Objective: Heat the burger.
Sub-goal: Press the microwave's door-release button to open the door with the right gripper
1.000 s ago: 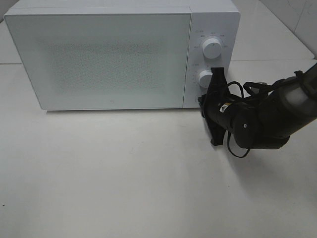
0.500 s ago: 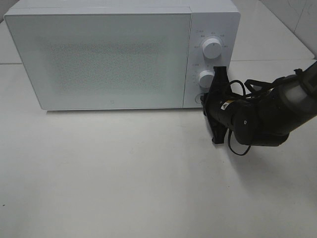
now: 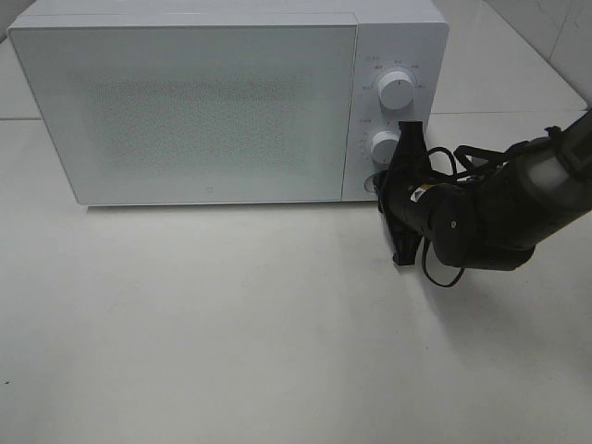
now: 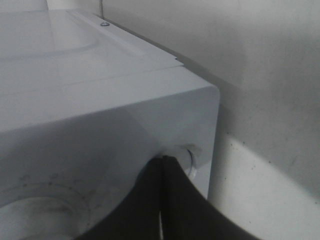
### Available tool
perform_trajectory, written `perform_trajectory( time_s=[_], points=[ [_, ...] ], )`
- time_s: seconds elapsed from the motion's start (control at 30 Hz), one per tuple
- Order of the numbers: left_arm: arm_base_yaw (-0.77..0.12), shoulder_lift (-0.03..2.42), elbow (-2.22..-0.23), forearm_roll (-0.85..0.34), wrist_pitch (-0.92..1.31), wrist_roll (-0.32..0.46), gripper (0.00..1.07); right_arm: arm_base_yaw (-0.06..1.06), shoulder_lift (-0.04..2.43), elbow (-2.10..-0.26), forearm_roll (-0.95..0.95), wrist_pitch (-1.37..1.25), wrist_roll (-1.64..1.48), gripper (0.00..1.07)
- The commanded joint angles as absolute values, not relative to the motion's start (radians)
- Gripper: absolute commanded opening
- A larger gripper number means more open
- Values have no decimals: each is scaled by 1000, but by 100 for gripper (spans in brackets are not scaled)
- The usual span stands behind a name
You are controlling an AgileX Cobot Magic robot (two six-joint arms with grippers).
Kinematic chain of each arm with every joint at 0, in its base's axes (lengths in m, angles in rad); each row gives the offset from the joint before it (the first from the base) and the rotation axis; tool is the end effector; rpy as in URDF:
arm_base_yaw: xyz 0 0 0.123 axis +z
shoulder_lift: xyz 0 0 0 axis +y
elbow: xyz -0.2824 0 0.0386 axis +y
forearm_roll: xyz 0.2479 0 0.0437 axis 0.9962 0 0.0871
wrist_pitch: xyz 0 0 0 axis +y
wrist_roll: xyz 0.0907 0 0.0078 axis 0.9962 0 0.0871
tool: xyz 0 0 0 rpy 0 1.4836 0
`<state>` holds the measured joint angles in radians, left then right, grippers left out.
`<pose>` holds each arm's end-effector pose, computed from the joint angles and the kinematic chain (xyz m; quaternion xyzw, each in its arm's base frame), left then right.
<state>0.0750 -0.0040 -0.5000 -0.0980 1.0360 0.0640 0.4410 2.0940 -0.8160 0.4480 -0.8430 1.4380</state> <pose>-0.0041 -0.0080 0.2795 -0.0033 0.8446 -0.0118 0.5352 0.3447 0.1302 0.0900 0.5716 0.5978 0.4218 0.3715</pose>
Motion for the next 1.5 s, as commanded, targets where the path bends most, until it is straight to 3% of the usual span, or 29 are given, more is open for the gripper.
perform_trajectory(
  time_s=[0.03, 0.63, 1.5],
  points=[
    [69, -27, -497, -101, 1028, 61, 98, 432, 2087, -858, 474, -963, 1417, 0],
    [69, -27, -497, -101, 1028, 61, 98, 431, 2156, -992, 553, -1149, 1361, 0],
    [69, -27, -497, -101, 1028, 61, 98, 481, 2071, -817, 530, -796, 1314, 0]
  ],
)
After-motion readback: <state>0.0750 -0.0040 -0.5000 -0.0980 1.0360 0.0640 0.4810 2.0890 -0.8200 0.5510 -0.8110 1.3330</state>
